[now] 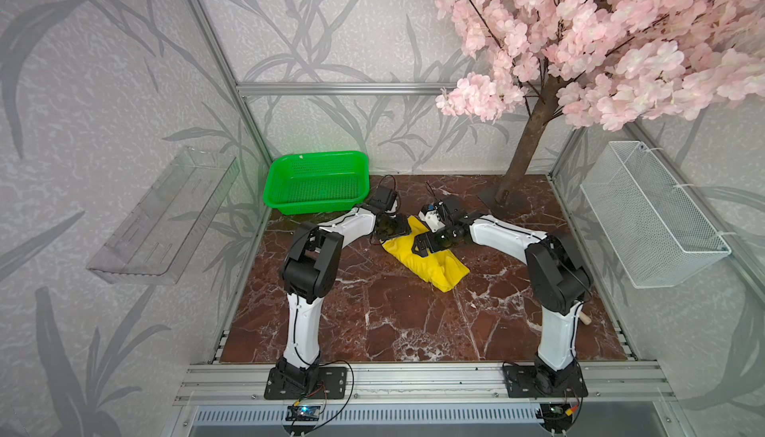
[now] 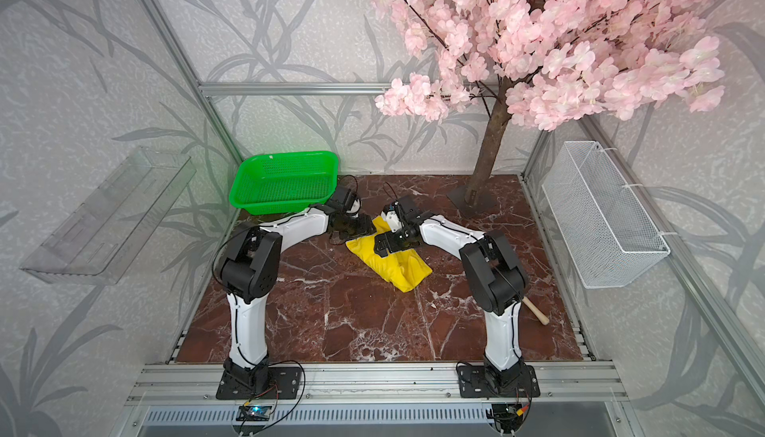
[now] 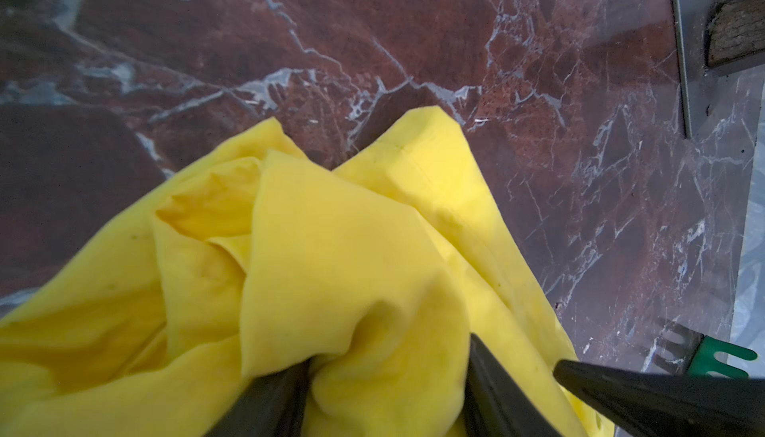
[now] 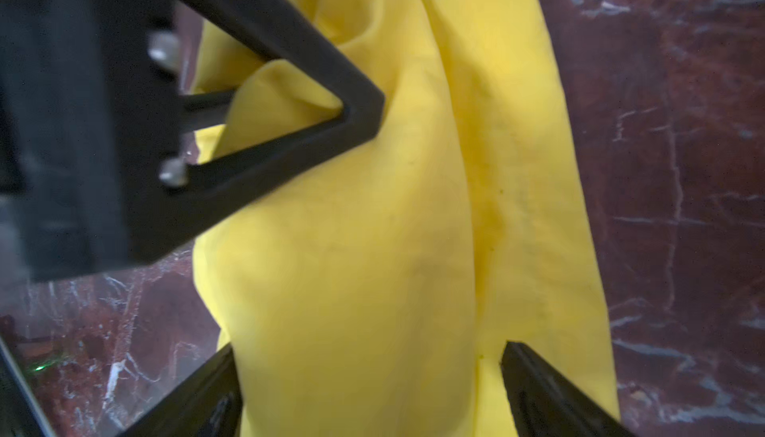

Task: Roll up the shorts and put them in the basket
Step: Pick up the shorts from the center of the board.

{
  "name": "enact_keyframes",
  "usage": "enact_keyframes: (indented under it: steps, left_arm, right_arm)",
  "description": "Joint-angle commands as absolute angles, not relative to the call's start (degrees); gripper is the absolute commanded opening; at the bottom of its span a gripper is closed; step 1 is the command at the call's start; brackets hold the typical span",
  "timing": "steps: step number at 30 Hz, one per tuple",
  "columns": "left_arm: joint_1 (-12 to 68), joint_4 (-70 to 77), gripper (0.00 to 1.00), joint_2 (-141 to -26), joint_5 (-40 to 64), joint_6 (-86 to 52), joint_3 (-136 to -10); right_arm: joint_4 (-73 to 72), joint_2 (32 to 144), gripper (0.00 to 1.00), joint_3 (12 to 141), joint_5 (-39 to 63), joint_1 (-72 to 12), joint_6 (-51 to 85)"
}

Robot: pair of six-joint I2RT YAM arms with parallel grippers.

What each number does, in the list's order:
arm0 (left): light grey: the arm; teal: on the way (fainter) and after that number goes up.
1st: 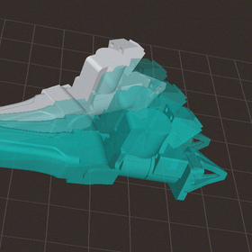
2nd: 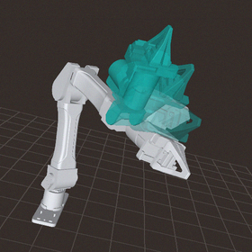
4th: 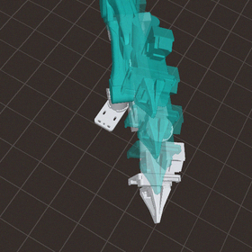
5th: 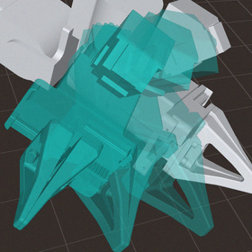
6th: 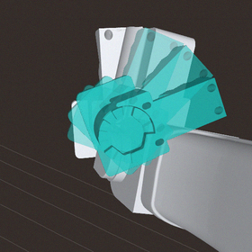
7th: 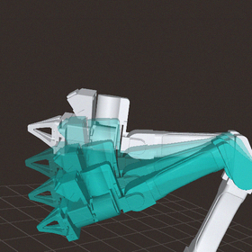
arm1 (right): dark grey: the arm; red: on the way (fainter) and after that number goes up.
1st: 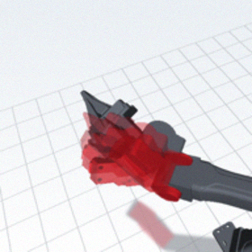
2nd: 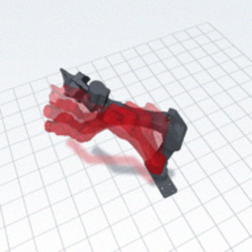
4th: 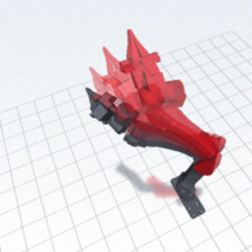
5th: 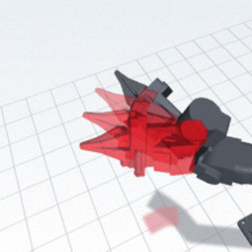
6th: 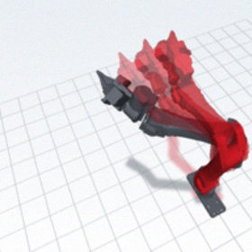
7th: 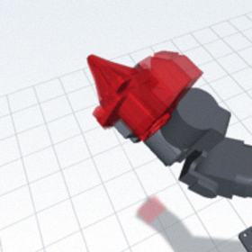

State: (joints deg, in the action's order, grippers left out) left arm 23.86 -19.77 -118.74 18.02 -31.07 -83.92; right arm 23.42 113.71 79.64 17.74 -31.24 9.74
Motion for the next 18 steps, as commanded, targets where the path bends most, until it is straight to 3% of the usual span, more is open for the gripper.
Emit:
enact_keyframes:
  steps: [1, 8, 11, 13, 18]
  left_arm:
    - [24.08, -23.78, 0.60, -120.95, 16.16, -30.41, -83.07]
    - [24.08, -23.12, 0.60, -120.37, 15.95, -30.44, -82.82]
    - [24.08, -22.94, 0.60, -120.38, 15.91, -30.54, -82.97]
    - [24.08, -22.90, 0.60, -120.43, 16.00, -30.60, -83.14]
    - [24.00, -22.59, 0.60, -120.15, 15.99, -30.73, -83.36]
  right_arm:
    - [25.95, 115.66, 0.99, 81.91, 15.12, -30.65, 6.56]
    - [22.60, 118.85, 1.00, 80.35, 23.29, -29.80, 8.23]
    - [21.79, 120.36, 0.95, 79.78, 24.36, -29.71, 8.83]
    - [21.66, 121.10, 0.85, 79.59, 25.67, -29.71, 9.26]
    - [19.57, 122.02, 0.46, 77.96, 28.46, -29.71, 11.08]
